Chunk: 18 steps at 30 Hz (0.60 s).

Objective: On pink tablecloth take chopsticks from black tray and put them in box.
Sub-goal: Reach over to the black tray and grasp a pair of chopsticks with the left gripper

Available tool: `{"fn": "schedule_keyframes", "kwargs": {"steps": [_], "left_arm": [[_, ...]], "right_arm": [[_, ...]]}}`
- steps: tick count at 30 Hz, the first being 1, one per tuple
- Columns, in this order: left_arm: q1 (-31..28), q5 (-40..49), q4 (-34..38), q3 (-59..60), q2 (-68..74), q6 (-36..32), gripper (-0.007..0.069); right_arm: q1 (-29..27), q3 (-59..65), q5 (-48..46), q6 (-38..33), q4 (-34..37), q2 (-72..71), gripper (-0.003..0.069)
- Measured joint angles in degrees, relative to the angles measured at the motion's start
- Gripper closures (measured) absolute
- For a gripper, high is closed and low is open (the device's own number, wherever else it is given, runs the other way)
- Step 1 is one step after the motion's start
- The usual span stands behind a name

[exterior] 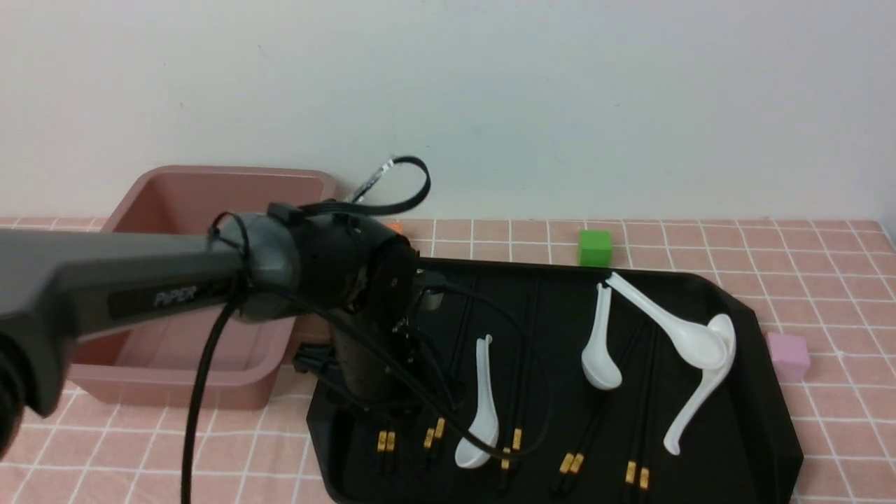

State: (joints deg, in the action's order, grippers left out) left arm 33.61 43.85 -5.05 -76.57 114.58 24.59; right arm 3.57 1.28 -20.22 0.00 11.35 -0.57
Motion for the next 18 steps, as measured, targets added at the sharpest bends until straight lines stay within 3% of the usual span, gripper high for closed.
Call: {"fn": "schedule_keyframes", "kwargs": {"steps": [10, 14, 18], "left_arm": [[0.00, -1.75, -0.35, -0.31, 0.89, 0.62, 0.0319], [0.00, -2.04, 0.24, -0.31, 1.02, 3.57, 0.0417], [0.00, -2.17, -0.15, -0.69, 1.58, 6.67, 0.0464]], "right_arm": [[0.00, 0.00, 0.00, 0.00, -0.02, 0.00, 0.0419], [0.00, 0.00, 0.00, 0.00, -0.02, 0.00, 0.0419], [0.00, 0.00, 0.00, 0.00, -0.02, 0.00, 0.0419]]}}
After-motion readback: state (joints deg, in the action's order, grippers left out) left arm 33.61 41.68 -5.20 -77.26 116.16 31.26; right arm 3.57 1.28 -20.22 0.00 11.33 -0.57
